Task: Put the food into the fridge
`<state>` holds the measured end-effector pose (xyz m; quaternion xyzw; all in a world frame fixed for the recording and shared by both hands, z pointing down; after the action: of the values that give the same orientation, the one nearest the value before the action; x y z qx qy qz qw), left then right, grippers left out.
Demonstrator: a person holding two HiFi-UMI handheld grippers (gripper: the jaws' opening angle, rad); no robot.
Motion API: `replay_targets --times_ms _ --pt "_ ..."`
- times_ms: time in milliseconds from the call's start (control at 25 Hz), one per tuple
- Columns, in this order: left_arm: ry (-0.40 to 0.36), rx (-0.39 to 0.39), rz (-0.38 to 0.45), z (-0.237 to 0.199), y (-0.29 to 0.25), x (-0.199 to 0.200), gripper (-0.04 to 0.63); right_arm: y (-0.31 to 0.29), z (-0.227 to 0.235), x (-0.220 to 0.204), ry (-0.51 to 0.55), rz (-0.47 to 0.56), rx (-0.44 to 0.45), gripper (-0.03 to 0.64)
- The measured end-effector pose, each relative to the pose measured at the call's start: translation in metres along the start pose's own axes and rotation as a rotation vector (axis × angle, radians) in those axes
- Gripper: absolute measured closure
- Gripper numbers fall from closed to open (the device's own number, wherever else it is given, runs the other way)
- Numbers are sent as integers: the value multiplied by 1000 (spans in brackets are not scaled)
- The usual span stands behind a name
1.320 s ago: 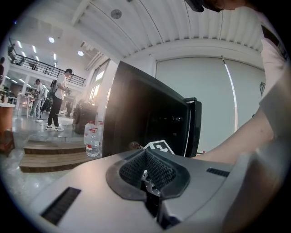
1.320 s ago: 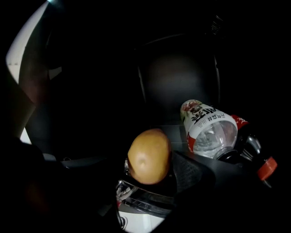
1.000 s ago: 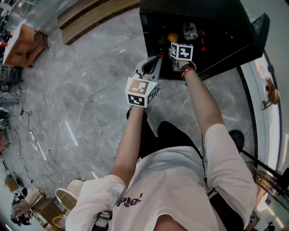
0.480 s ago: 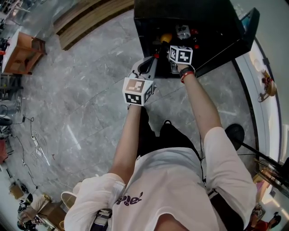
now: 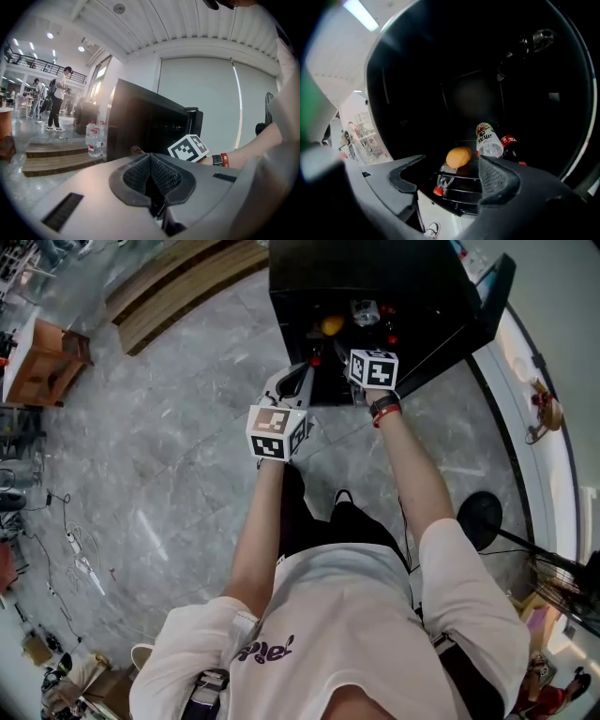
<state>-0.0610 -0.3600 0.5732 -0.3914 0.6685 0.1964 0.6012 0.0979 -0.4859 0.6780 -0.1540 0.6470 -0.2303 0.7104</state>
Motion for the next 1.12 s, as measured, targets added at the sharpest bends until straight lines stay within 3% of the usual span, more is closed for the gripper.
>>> replay_targets --times_ms 360,1120 --pt "16 14 -6 18 19 32 577 67 1 19 24 -12 -14 304" --pt "15 44 19 64 33 55 577 176 10 46 55 71 18 394"
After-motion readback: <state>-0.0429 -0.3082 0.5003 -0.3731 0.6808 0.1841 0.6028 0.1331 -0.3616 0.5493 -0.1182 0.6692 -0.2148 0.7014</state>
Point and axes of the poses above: the fingertips, and each gripper's own axes: y backward along the fingers, z to its right, x out of its top, the point moved 6 cm from there along y, backward along the fingers, and after that the axes turned 15 degrees about -x, right-handed, at the moved point
